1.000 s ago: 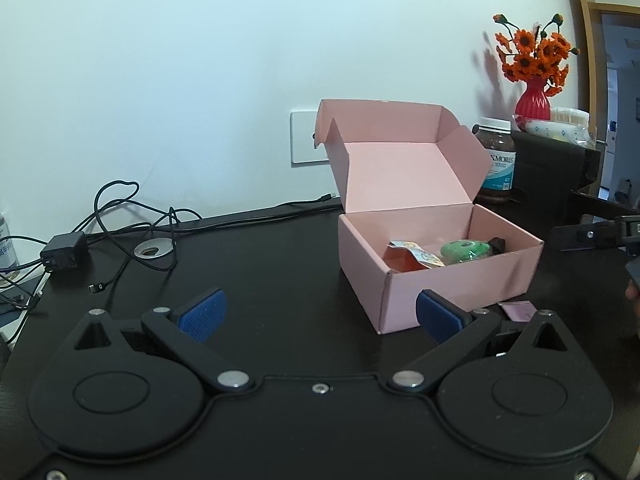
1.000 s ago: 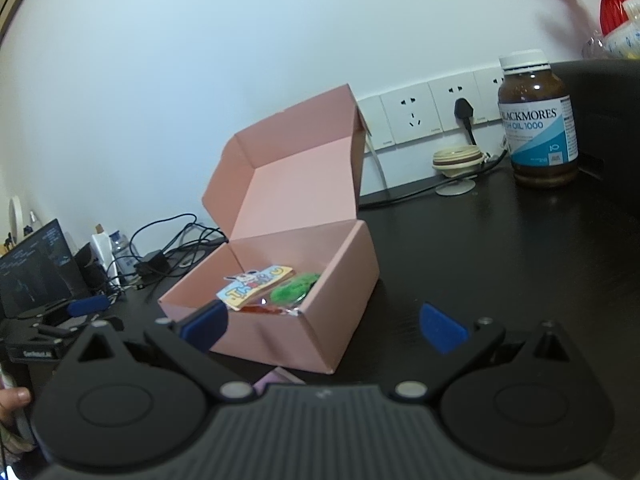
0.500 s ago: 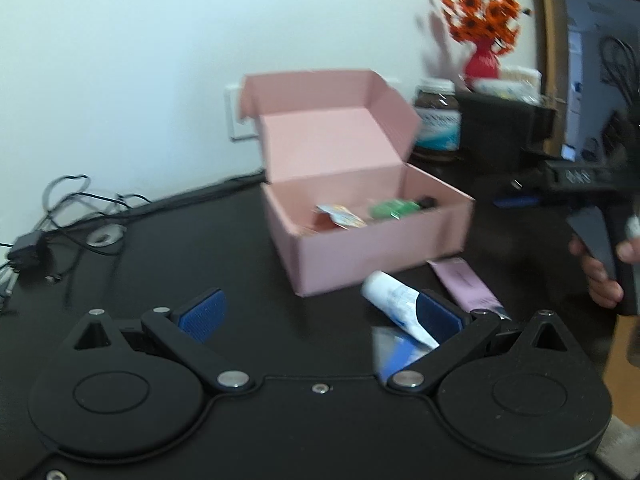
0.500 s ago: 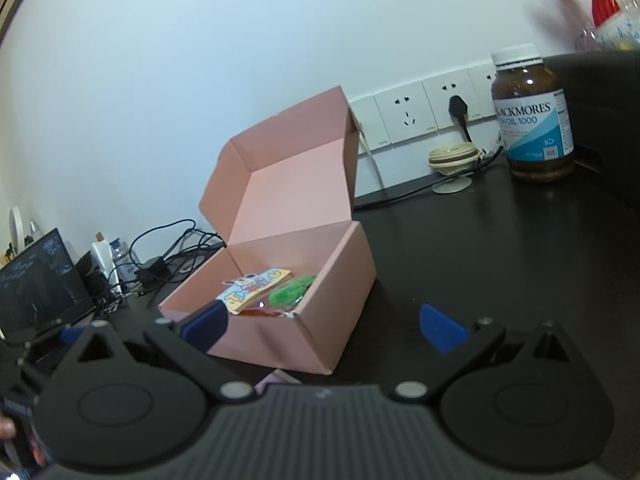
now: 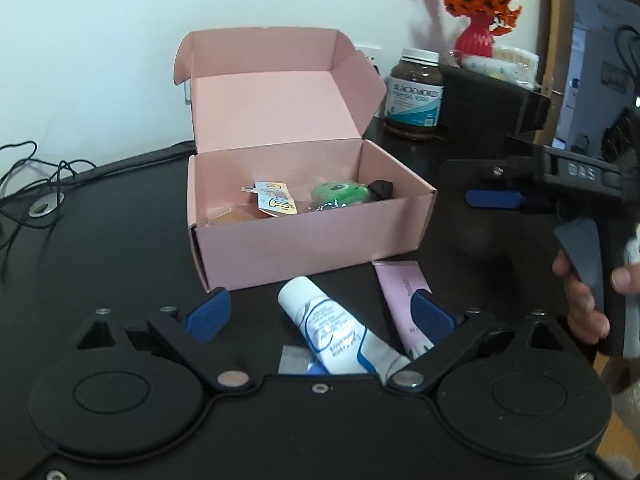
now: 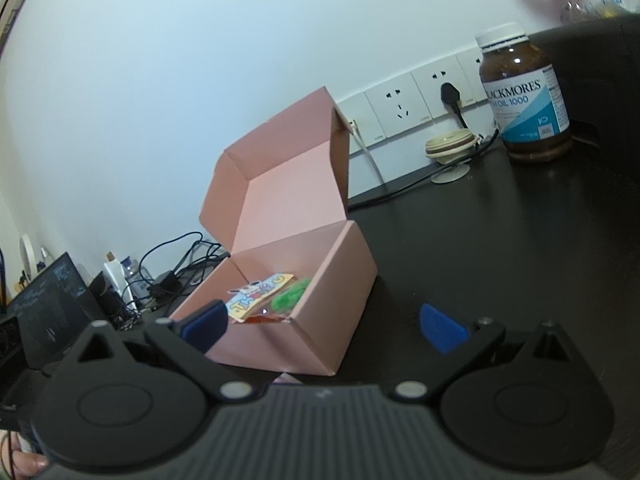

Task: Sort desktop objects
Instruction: 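Close the left gripper around the white hand-cream tube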

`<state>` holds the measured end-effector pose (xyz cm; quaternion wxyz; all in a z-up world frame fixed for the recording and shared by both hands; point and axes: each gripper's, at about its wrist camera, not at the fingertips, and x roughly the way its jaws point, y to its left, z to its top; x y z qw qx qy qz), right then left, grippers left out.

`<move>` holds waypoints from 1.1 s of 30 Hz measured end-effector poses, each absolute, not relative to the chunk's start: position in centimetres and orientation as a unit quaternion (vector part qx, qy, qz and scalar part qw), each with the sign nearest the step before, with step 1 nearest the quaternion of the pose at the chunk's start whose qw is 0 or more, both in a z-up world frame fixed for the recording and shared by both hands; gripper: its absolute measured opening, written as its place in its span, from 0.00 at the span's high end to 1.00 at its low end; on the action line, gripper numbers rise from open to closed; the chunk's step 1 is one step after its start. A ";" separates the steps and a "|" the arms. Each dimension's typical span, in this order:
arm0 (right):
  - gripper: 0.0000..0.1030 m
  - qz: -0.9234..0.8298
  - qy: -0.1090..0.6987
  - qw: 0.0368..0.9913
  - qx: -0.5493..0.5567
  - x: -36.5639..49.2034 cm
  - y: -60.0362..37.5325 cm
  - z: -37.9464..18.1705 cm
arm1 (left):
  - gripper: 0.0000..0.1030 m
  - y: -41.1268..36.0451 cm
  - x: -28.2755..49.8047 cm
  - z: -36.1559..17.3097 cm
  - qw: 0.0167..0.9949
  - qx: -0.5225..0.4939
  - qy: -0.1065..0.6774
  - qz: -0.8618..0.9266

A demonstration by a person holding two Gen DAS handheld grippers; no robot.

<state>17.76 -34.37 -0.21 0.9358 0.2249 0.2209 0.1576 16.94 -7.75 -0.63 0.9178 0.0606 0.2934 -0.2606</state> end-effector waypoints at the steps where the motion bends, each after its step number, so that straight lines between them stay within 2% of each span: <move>1: 0.01 0.158 0.222 0.935 0.227 17.8 -34.4 -0.2 | 0.10 -8.0 17.2 -0.7 0.917 0.061 0.297 -0.257; 5: 0.01 0.164 0.225 0.933 0.230 18.0 -34.5 -0.3 | 0.20 -8.6 18.2 -1.2 0.913 0.070 0.317 -0.246; 12: 0.01 0.171 0.223 0.931 0.233 18.0 -34.6 -0.4 | 0.30 -8.8 19.0 -1.5 0.910 0.075 0.335 -0.234; 14: 0.01 0.172 0.225 0.930 0.235 18.1 -34.6 -0.4 | 0.39 -8.8 19.1 -1.5 0.910 0.079 0.336 -0.230; 17: 0.01 0.168 0.227 0.929 0.239 18.1 -34.7 -0.4 | 0.47 -8.7 19.2 -1.3 0.908 0.086 0.340 -0.230; 29: 0.01 0.151 0.235 0.929 0.242 18.3 -34.8 -0.6 | 0.73 -7.6 19.0 -1.0 0.905 0.100 0.343 -0.231; 33: 0.01 0.151 0.234 0.929 0.242 18.3 -34.8 -0.6 | 0.72 -7.9 18.7 -1.0 0.902 0.123 0.337 -0.242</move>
